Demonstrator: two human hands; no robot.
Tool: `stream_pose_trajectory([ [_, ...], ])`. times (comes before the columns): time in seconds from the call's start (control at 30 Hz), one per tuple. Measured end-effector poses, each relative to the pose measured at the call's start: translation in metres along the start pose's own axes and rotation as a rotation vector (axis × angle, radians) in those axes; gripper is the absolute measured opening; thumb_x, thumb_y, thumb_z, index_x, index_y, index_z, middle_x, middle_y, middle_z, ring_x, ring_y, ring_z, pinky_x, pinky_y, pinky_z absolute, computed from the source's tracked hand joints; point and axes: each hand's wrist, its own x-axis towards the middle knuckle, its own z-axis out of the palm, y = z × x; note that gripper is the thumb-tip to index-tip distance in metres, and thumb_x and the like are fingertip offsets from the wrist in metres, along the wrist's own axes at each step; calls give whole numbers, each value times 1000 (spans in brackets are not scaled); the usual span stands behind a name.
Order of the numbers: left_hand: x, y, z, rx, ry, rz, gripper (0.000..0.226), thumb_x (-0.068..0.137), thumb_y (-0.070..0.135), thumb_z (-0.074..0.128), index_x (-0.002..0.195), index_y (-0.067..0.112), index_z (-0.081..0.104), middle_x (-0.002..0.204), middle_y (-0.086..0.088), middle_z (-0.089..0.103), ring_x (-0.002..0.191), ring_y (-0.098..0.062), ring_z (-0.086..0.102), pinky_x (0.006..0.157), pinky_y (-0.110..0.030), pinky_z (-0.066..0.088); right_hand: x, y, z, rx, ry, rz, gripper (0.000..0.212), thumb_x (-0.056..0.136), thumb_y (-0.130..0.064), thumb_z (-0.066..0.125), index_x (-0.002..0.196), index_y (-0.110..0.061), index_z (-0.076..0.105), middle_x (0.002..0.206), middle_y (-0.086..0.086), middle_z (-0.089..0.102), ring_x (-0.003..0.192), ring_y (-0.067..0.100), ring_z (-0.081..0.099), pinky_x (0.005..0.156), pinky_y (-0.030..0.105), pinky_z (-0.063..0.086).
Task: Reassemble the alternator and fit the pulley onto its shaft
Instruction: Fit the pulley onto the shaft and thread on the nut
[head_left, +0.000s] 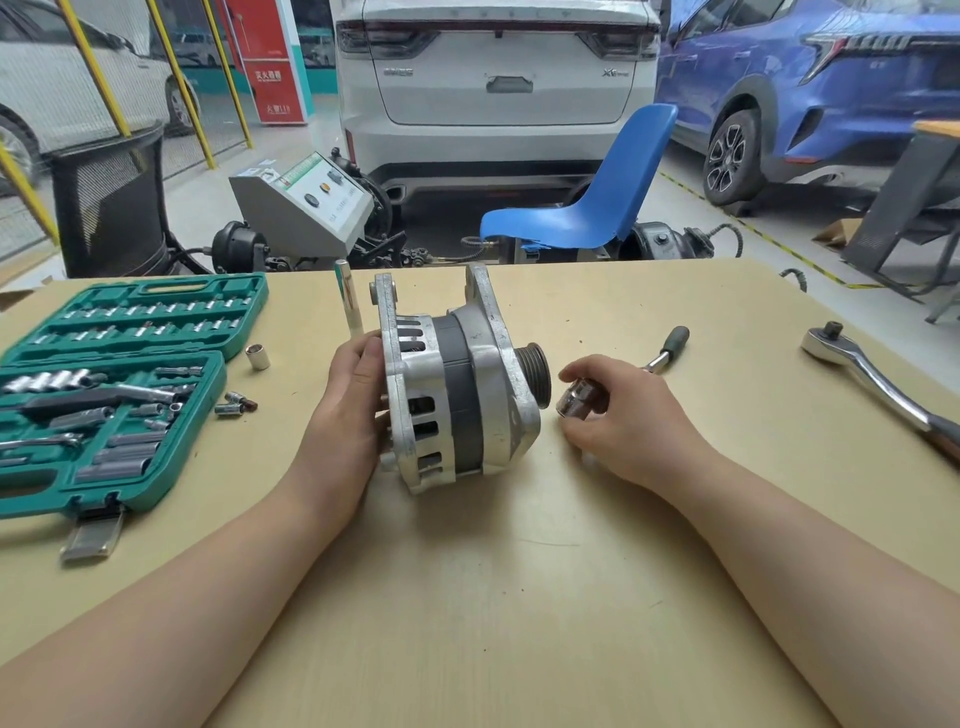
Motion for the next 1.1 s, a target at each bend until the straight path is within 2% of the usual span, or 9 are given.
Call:
stream_pose_trajectory([
  [0.13, -1, 1, 1, -17, -2, 5, 56, 96, 71, 52, 135, 32, 62, 119, 3, 77, 111, -21, 75, 77, -37, 61, 0, 1, -3, -105, 27, -77, 39, 86, -15, 78, 123, -29, 73, 104, -9, 64, 86, 3, 57, 87, 26, 48],
  [0.33, 0, -1, -1, 4, -8, 29, 60, 93, 74, 52, 135, 31, 62, 117, 6, 78, 106, -16, 76, 78, -34, 63, -1, -1, 1, -470, -16, -148, 49, 99, -22, 58, 140, -49, 58, 120, -16, 58, 107, 18, 46, 82, 38, 50],
  [0.4, 2, -2, -2, -13, -12, 22, 58, 94, 71, 52, 135, 31, 62, 122, 1, 77, 111, -23, 74, 85, -43, 63, 0, 1, 1, -487, 23, -122, 49, 99, -23, 56, 141, -48, 57, 126, -16, 59, 108, 20, 46, 83, 37, 49],
  [0.53, 10, -6, -10, -32, -96, -2, 58, 98, 68, 55, 143, 33, 60, 135, -4, 72, 129, -43, 63, 108, -67, 49, 2, 3, 1, -522, 108, -63, 52, 99, -21, 56, 148, -38, 55, 144, -1, 56, 124, 32, 46, 107, 40, 40],
  [0.63, 16, -6, -17, -35, -188, -13, 68, 96, 71, 63, 154, 37, 52, 147, -1, 67, 135, -38, 62, 112, -73, 44, -6, -11, 0, -183, 235, -51, 45, 99, -20, 64, 143, -26, 60, 141, 1, 57, 131, 26, 47, 112, 28, 37],
  [0.77, 19, -5, -25, 44, -253, 18, 55, 99, 63, 65, 150, 42, 56, 146, 3, 67, 129, -23, 69, 101, -53, 52, -39, -42, 0, 354, 317, -160, 35, 98, -43, 60, 130, -31, 65, 130, -15, 63, 122, 13, 59, 96, 24, 48],
  [0.87, 15, -5, -25, 107, -194, 43, 40, 90, 62, 70, 125, 42, 69, 124, -3, 70, 108, -19, 72, 86, -38, 53, -58, -57, 6, 440, 263, -249, 45, 98, -49, 55, 140, -35, 57, 142, -13, 56, 135, 21, 52, 101, 22, 44],
  [1.03, 6, -2, -21, 294, -60, 225, 36, 73, 68, 75, 102, 49, 66, 117, 0, 63, 101, -23, 66, 80, -36, 51, -55, -62, 12, 382, 109, -275, 59, 91, -59, 57, 145, -44, 39, 151, -12, 43, 147, 14, 38, 120, 29, 32],
  [1.1, 3, 0, -17, 318, -34, 241, 38, 71, 67, 78, 100, 45, 65, 115, 9, 56, 103, -30, 69, 82, -45, 55, -55, -60, 8, 416, 101, -259, 68, 89, -71, 56, 148, -43, 37, 155, -11, 38, 150, 11, 34, 121, 24, 29],
])
